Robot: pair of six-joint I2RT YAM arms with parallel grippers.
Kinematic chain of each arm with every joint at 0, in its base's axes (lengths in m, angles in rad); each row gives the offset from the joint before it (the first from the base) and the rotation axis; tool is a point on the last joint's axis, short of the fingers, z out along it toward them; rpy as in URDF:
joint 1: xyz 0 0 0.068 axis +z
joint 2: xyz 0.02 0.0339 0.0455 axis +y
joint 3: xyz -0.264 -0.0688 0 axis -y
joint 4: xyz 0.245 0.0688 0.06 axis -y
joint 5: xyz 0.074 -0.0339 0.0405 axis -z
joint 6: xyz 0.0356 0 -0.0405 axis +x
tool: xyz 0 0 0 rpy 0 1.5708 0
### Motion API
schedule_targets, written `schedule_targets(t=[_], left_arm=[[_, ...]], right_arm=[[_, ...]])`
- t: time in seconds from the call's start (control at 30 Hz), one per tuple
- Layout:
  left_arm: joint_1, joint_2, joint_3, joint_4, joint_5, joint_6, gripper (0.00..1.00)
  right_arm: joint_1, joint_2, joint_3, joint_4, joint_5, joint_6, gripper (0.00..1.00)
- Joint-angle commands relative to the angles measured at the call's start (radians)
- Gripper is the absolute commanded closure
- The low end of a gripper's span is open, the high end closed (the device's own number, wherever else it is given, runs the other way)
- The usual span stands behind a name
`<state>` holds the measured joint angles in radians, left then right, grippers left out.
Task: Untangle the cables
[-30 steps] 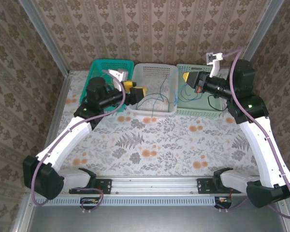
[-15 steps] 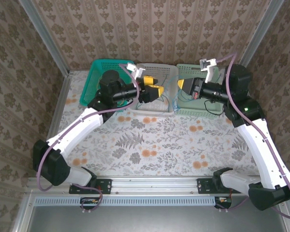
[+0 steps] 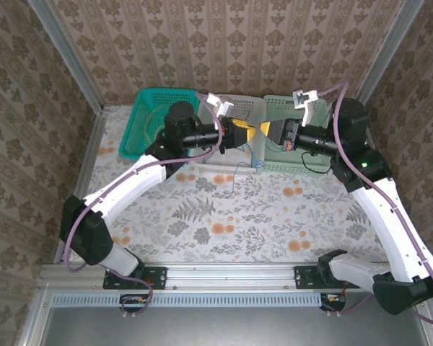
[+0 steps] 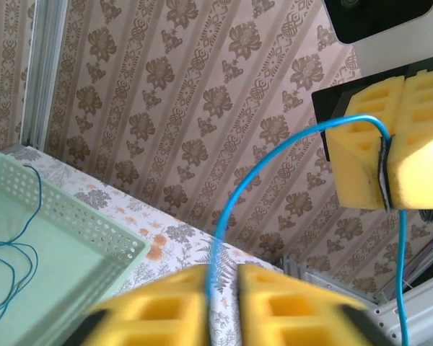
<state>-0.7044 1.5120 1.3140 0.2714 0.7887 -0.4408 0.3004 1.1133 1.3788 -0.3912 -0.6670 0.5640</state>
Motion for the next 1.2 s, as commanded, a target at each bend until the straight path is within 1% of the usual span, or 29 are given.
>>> schedule_targets(t=[0.0, 0.07, 0.13, 0.17, 0.27, 0.37, 0.43, 0.53, 0.6, 0.67, 0.7, 0.77, 0.83, 0.93, 1.0, 1.07, 1.13, 1.17], left_arm=[[-0.001, -0.014, 0.051, -0.094, -0.035, 0.108, 1.0], [0.005, -0.029, 0.093, -0.247, -0.118, 0.205, 1.0], [0.021, -0.039, 0.13, -0.357, -0.204, 0.288, 1.0], [0.036, -0.044, 0.145, -0.398, -0.236, 0.311, 1.0], [0.083, -0.047, 0.187, -0.463, -0.29, 0.339, 1.0], [0.1, -0.051, 0.225, -0.469, -0.295, 0.349, 1.0], [0.098, -0.042, 0.255, -0.468, -0.276, 0.347, 1.0], [0.093, -0.021, 0.286, -0.46, -0.251, 0.332, 1.0], [0.082, -0.017, 0.289, -0.439, -0.254, 0.326, 1.0], [0.066, -0.009, 0.295, -0.411, -0.263, 0.331, 1.0], [0.055, 0.002, 0.31, -0.407, -0.271, 0.344, 1.0], [0.035, 0.043, 0.366, -0.42, -0.276, 0.372, 1.0], [0.025, 0.113, 0.441, -0.421, -0.261, 0.377, 1.0], [0.016, 0.238, 0.574, -0.435, -0.247, 0.391, 1.0], [0.005, 0.312, 0.674, -0.468, -0.267, 0.421, 1.0], [-0.011, 0.376, 0.761, -0.492, -0.299, 0.467, 1.0], [-0.027, 0.438, 0.823, -0.482, -0.35, 0.52, 1.0], [-0.031, 0.462, 0.843, -0.47, -0.364, 0.538, 1.0]], right_arm=[[0.007, -0.026, -0.017, -0.013, -0.023, -0.032, 1.0], [0.008, -0.021, -0.018, -0.119, -0.005, -0.11, 1.0], [0.01, -0.008, -0.036, -0.246, 0.021, -0.187, 1.0], [0.009, -0.005, -0.055, -0.299, 0.036, -0.222, 1.0], [0.01, -0.003, -0.139, -0.375, 0.088, -0.274, 1.0], [0.01, 0.004, -0.204, -0.397, 0.148, -0.31, 1.0], [0.01, 0.019, -0.215, -0.41, 0.189, -0.335, 1.0], [0.011, 0.045, -0.195, -0.425, 0.238, -0.362, 1.0], [0.012, 0.059, -0.172, -0.441, 0.266, -0.38, 0.99], [0.014, 0.074, -0.143, -0.473, 0.327, -0.412, 0.99], [0.013, 0.081, -0.129, -0.493, 0.394, -0.433, 1.0], [0.012, 0.088, -0.115, -0.498, 0.574, -0.463, 1.0], [0.006, 0.081, -0.131, -0.442, 0.754, -0.479, 1.0], [-0.023, 0.071, -0.144, -0.347, 0.883, -0.487, 1.0], [-0.031, 0.074, -0.126, -0.312, 1.002, -0.515, 1.0], [-0.035, 0.079, -0.113, -0.261, 1.17, -0.571, 1.0], [-0.049, 0.078, -0.131, -0.157, 1.377, -0.634, 0.98], [-0.066, 0.072, -0.144, -0.099, 1.404, -0.658, 0.98]])
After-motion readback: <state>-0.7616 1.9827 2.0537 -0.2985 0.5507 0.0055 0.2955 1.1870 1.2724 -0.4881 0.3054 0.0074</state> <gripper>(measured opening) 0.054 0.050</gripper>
